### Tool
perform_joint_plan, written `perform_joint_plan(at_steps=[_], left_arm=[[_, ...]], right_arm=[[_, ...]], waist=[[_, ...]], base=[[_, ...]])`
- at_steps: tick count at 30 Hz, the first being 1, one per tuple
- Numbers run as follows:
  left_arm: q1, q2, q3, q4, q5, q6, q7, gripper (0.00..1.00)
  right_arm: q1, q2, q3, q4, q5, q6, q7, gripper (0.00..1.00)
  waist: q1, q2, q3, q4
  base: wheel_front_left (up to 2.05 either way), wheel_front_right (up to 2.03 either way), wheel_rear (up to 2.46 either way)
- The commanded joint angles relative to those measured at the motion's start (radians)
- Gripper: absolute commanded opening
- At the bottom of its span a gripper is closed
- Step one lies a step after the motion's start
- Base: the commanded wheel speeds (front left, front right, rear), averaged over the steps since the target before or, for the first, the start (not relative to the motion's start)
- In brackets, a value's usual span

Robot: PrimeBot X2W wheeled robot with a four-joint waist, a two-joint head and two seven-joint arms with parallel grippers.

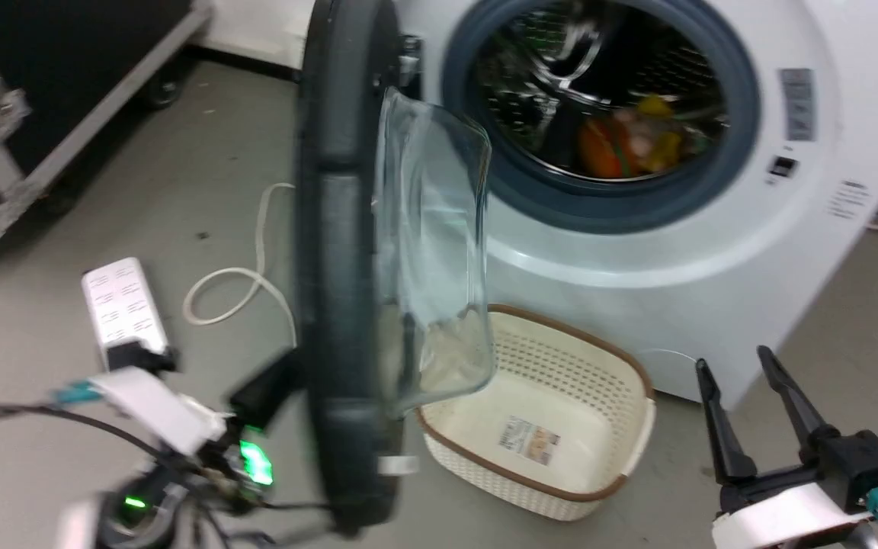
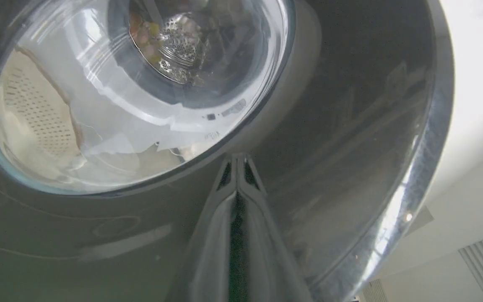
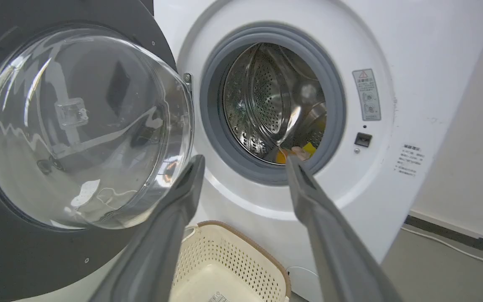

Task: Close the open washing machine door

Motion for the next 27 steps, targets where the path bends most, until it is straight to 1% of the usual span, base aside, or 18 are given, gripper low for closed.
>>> perform_joint_plan(at_steps=[1,3,7,13,17,21,24,27], left_arm=[[0.023,-0.013,-0.057,-0.009,-0.038,-0.013,-0.03,0.0],[0.041,-0.013,-0.13,-0.015,-0.104,-0.026,-0.102,0.0],[0.048,-0.013,-0.253,-0.013,-0.177,-0.054,-0.227,0.0],[-0.022,-0.013,-0.378,0.031,-0.254,-0.086,-0.385,0.0],[-0.099,-0.013,-0.426,0.078,-0.298,-0.102,-0.483,0.0],[-0.191,-0.013,-0.45,0.134,-0.344,-0.114,-0.564,0.0],[-0.267,-0.013,-0.457,0.185,-0.384,-0.119,-0.614,0.0],[-0.342,-0.013,-0.458,0.243,-0.409,-0.124,-0.658,0.0]], right_arm=[[0.014,0.002,-0.012,0.006,0.005,0.001,-0.004,1.0],[0.015,0.002,-0.021,0.013,0.0,0.001,-0.004,1.0],[0.008,0.002,-0.034,0.014,-0.007,0.001,-0.004,1.0],[-0.015,0.002,-0.042,0.018,-0.007,0.001,-0.004,1.0],[-0.03,0.002,-0.042,0.021,-0.005,0.001,-0.004,1.0],[-0.043,0.002,-0.04,0.021,0.005,0.001,-0.004,1.0],[-0.05,0.002,-0.038,0.021,0.014,0.001,-0.004,1.0],[-0.055,0.002,-0.033,0.02,0.024,0.001,-0.004,1.0]], waist=[[0.0001,0.0,0.007,-0.044],[0.0001,0.0,0.016,-0.078],[0.0001,0.0,0.046,-0.153],[0.0001,0.0,0.104,-0.277],[0.0001,0.0,0.139,-0.36],[0.0001,0.0,0.175,-0.433],[0.0001,0.0,0.2,-0.472],[0.0001,0.0,0.216,-0.497]], base=[[0.0,0.0,0.0],[0.0,0.0,0.0],[0.0,0.0,0.0],[0.0,0.0,0.0],[0.0,0.0,0.0],[0.0,0.0,0.0],[0.0,0.0,0.0],[0.0,0.0,0.0]])
